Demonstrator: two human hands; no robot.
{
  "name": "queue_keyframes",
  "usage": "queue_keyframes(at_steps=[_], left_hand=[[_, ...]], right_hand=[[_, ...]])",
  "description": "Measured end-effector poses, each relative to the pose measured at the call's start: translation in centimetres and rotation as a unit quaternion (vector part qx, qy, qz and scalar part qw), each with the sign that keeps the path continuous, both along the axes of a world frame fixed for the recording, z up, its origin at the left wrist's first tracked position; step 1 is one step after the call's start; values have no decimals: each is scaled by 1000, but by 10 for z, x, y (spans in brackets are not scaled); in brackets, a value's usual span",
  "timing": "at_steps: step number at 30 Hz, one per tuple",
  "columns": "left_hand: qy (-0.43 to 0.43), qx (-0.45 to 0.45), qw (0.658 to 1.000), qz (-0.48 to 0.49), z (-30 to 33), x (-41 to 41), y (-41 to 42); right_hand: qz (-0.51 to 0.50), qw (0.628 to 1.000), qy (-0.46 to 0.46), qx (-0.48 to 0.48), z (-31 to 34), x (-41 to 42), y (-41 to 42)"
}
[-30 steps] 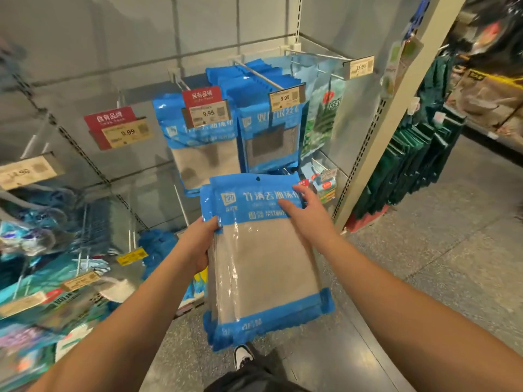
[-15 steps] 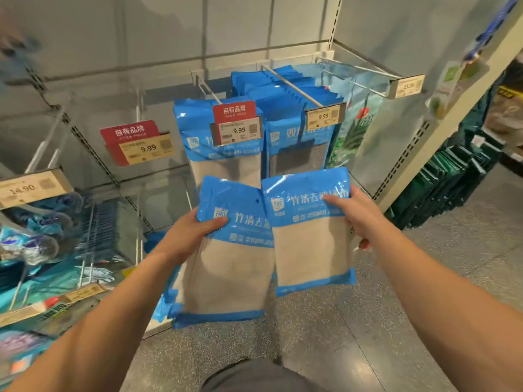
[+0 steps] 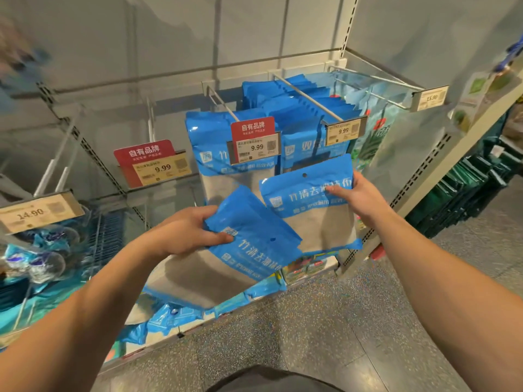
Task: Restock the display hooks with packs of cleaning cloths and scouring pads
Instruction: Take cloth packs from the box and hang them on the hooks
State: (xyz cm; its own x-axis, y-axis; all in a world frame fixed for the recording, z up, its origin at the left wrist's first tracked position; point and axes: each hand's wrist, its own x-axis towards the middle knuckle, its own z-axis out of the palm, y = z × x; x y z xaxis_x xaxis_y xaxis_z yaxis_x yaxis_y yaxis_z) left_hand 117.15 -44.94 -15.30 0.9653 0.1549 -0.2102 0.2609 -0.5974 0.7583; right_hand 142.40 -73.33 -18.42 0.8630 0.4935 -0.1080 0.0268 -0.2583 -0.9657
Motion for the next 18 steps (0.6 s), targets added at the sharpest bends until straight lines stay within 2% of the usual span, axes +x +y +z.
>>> queue_keyframes(at_steps=[2,5,7,11,18], left_hand=[[-20,87,994,-64,6,8,-4],[-36,154,978,-134,16,17,-8],[-25,215,967,-137,24,25,-13],[56,354,926,-116,42,38,-28],[44,427,899,-91,58,36,-40]], right_hand=[[23,1000,-11,2,1,3,12],[50,998,-15,19,7,2,30],[65,997,-9,34,10,0,41],[99,994,0,40,7,0,54],[122,990,27,59,3,4,65]])
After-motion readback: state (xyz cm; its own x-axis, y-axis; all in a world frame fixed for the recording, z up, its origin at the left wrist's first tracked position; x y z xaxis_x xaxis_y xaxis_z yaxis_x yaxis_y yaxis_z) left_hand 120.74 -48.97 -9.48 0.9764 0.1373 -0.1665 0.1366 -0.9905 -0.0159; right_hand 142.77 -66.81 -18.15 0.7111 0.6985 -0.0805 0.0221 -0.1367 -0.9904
